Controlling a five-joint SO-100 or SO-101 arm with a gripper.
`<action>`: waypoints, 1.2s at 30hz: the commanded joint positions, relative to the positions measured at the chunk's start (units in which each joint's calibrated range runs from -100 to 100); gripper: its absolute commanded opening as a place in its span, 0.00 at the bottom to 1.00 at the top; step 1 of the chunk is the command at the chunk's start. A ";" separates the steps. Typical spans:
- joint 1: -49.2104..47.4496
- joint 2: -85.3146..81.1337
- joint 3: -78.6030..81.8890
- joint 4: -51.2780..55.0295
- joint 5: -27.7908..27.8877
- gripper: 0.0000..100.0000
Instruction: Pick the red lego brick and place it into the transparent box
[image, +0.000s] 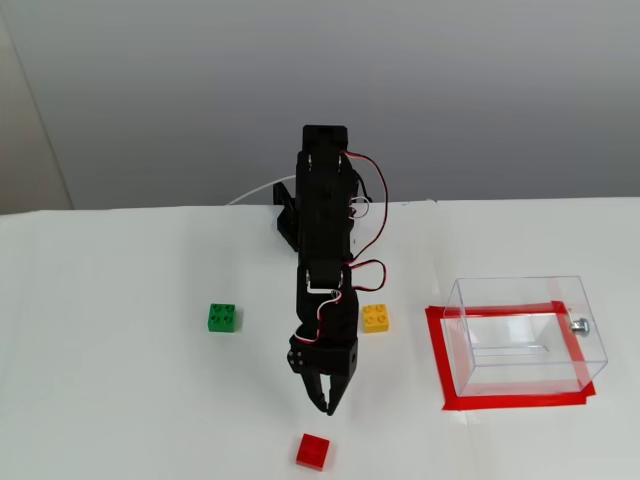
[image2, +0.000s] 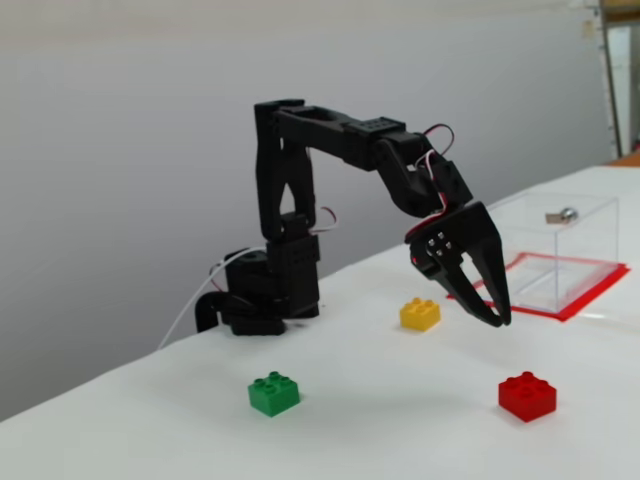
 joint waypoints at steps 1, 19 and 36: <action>-0.12 0.27 -2.96 -0.19 -0.16 0.01; 0.47 6.55 -10.74 -0.71 2.66 0.01; 3.43 9.60 -11.64 -0.98 9.71 0.01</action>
